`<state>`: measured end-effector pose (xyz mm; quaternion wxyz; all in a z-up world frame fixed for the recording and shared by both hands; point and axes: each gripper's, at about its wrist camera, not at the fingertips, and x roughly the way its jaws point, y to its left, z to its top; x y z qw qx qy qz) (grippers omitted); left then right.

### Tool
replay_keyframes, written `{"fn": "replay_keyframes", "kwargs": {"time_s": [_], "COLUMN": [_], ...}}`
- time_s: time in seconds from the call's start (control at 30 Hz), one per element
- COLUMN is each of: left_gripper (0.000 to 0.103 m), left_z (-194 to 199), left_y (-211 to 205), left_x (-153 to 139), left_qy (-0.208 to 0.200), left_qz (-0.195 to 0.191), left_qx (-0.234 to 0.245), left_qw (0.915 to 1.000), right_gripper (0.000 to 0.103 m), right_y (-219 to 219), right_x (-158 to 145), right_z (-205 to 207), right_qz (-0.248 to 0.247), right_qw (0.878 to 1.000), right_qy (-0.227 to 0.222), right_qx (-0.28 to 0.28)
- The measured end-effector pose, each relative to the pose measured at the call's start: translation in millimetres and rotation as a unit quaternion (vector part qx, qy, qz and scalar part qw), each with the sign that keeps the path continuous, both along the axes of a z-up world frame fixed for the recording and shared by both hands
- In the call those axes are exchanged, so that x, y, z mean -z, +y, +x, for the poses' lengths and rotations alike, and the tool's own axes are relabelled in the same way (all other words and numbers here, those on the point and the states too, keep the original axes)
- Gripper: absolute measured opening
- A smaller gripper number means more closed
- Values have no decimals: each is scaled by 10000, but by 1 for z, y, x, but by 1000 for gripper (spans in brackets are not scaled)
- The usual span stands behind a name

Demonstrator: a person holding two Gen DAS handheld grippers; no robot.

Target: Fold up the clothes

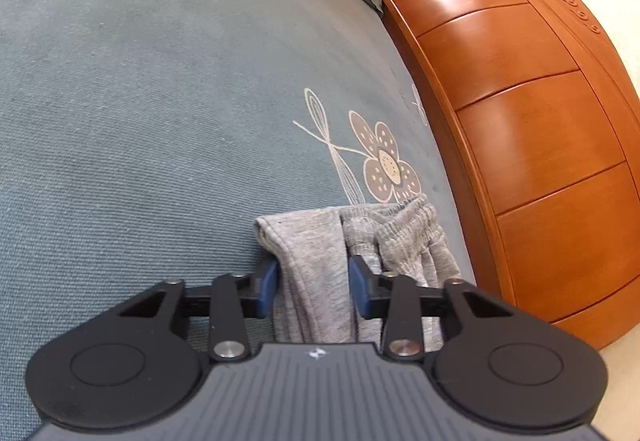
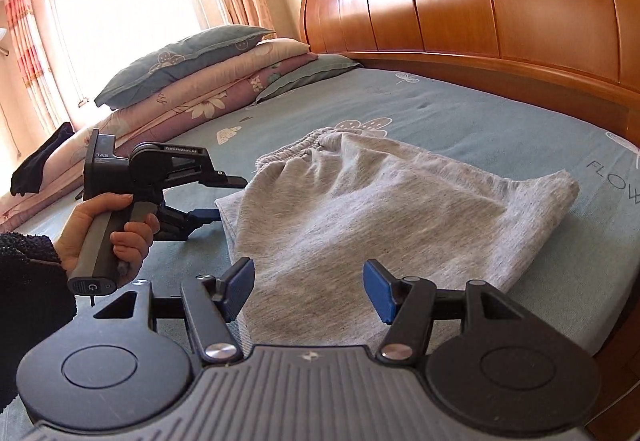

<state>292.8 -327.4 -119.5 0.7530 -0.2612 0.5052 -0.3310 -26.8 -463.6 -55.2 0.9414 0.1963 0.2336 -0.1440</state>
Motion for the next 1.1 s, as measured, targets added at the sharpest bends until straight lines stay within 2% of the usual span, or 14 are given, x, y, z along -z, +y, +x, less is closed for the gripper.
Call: {"fn": "replay_keyframes", "kwargs": {"time_s": [0.2, 0.4, 0.47, 0.53, 0.57, 0.6, 0.63, 0.67, 0.7, 0.73, 0.83, 0.9, 0.97, 1.1], "left_gripper": [5, 10, 11, 21, 34, 41, 41, 41, 33, 10, 10, 10, 11, 12], "left_z": [0, 5, 6, 8, 11, 14, 17, 18, 20, 18, 13, 9, 7, -3], "left_y": [-12, 13, 17, 18, 17, 14, 11, 7, 2, -3, -20, -28, -27, -9], "left_x": [-8, 6, 1, -4, -4, -2, -1, -2, -4, -7, -19, -31, -40, -53], "left_qy": [-164, 290, 208, 22, 60, 163, 274, 170, 26, -161, -599, -880, -1058, -1095], "left_qz": [586, 95, 64, 125, 89, 14, -66, 63, 232, 539, 1218, 1506, 1582, 1451], "left_qx": [-105, -326, -344, -478, -449, -370, -283, -234, -191, -198, -171, -172, -219, -117], "left_qw": [9981, 9990, 9992, 9988, 9989, 9992, 9992, 9996, 9995, 9982, 9906, 9845, 9815, 9833], "right_gripper": [65, 69, 72, 73, 73, 73, 73, 73, 73, 73, 73, 73, 73, 73], "right_y": [1, 5, 5, 4, 4, 4, 4, 5, 5, 6, 5, 4, 7, 27], "right_x": [1, -10, -11, -11, -11, -10, -10, -9, -9, -9, -8, -8, -9, -10], "right_z": [2, -5, -7, -8, -8, -6, -5, -4, -3, -3, -2, -2, -2, -4], "right_qz": [12, -206, -190, -136, -108, -90, -74, -74, -79, -84, -61, -80, -224, -741], "right_qw": [10000, 9998, 9998, 9998, 9999, 9999, 9999, 9999, 9999, 9999, 9999, 9999, 9997, 9963], "right_qy": [42, 7, -48, -105, -107, -100, -92, -87, -83, -78, -68, -14, 130, 386], "right_qx": [-17, -53, -54, -43, -36, -50, -70, -87, -103, -120, -100, -72, 4, -203]}}
